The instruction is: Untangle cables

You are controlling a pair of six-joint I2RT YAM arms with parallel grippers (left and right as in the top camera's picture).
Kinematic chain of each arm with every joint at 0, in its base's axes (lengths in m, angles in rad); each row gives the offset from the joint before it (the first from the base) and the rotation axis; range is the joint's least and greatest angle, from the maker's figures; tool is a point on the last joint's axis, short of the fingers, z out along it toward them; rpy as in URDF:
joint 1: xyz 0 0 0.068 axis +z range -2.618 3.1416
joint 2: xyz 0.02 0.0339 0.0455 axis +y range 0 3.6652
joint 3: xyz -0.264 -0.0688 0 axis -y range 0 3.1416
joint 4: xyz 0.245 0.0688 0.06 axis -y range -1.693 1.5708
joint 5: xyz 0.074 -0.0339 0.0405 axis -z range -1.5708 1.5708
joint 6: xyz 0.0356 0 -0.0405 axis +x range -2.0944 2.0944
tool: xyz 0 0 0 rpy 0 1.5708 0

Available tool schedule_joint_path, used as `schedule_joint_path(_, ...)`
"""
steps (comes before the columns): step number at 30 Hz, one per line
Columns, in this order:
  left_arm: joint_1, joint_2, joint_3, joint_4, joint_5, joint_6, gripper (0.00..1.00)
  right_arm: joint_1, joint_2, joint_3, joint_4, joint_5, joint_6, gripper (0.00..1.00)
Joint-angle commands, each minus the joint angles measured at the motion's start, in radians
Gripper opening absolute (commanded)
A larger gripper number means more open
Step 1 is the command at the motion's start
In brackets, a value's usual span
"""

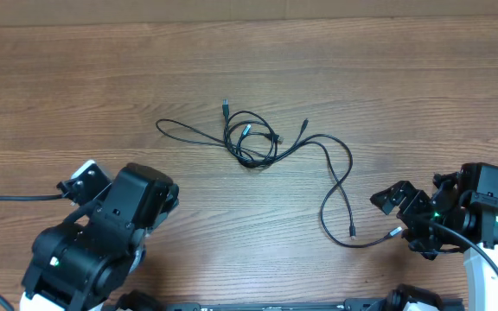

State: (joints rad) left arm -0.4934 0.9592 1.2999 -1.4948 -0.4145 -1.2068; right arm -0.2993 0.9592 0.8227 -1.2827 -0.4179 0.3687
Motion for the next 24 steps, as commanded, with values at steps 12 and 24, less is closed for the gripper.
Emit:
schedule_joint_path(12,-0.005,0.164,-0.155,0.288,0.235,-0.02,1.0,0.005,-0.003,-0.005,0.002,0.006,0.002,1.0)
schedule_joint_path(24,-0.005,0.468,-0.155,0.48,0.471,0.294,1.0,0.005,-0.003,-0.005,0.002,0.006,0.002,1.0)
